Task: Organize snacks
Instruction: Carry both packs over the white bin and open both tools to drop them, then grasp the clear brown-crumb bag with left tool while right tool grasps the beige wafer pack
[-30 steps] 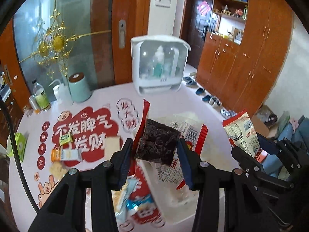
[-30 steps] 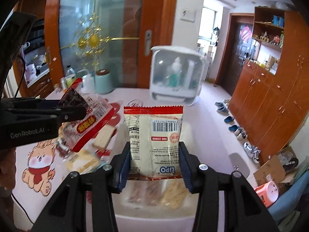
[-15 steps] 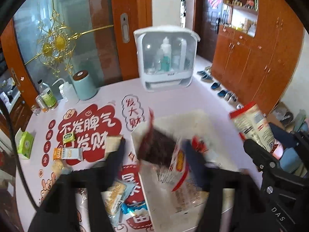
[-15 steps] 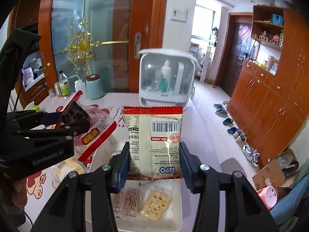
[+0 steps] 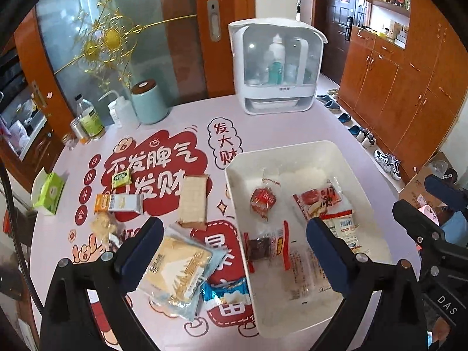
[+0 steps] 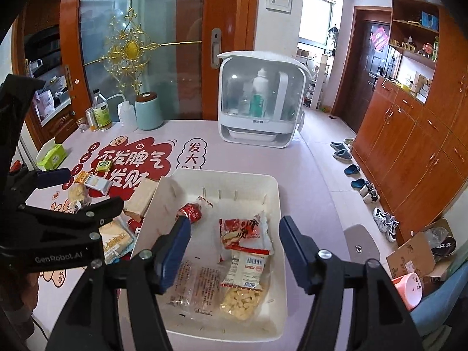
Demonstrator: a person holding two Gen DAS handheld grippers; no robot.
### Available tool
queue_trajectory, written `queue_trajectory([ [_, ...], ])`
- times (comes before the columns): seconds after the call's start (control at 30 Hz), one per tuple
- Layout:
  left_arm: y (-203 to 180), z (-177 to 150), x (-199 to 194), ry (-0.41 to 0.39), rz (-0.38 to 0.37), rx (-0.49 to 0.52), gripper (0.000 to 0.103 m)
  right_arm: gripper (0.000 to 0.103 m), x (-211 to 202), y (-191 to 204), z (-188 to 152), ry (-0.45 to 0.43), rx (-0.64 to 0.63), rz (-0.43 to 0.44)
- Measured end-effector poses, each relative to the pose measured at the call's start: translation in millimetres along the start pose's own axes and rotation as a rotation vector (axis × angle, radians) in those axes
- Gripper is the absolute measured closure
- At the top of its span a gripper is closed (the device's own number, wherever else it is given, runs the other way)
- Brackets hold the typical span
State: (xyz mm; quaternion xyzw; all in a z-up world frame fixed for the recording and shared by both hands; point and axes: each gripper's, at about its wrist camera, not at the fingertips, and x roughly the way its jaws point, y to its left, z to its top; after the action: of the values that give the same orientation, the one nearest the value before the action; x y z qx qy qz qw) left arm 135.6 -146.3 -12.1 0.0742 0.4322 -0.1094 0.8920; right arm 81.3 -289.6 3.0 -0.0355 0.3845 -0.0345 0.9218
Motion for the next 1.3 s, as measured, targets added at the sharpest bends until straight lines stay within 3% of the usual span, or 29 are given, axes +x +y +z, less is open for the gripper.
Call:
queue_trajectory([
  [0.53, 59.2, -20.1, -25.6, 0.012, 0.100, -0.030, 0.005, 0.039, -8.2, 38.0, -4.0, 0.028, -0.020, 0.051],
  [1.0, 207.7, -24.4, -45.9, -0.003, 0.277, -0.146, 0.005, 0.039, 5.7, 116.0, 26.7, 0.032, -0.033, 0.129],
  [1.3, 297.3, -23.7, -18.9, 0.027, 0.305, -0.198, 0.005, 0.039, 38.1, 172.7, 49.1, 0.067, -0.036, 0.141],
])
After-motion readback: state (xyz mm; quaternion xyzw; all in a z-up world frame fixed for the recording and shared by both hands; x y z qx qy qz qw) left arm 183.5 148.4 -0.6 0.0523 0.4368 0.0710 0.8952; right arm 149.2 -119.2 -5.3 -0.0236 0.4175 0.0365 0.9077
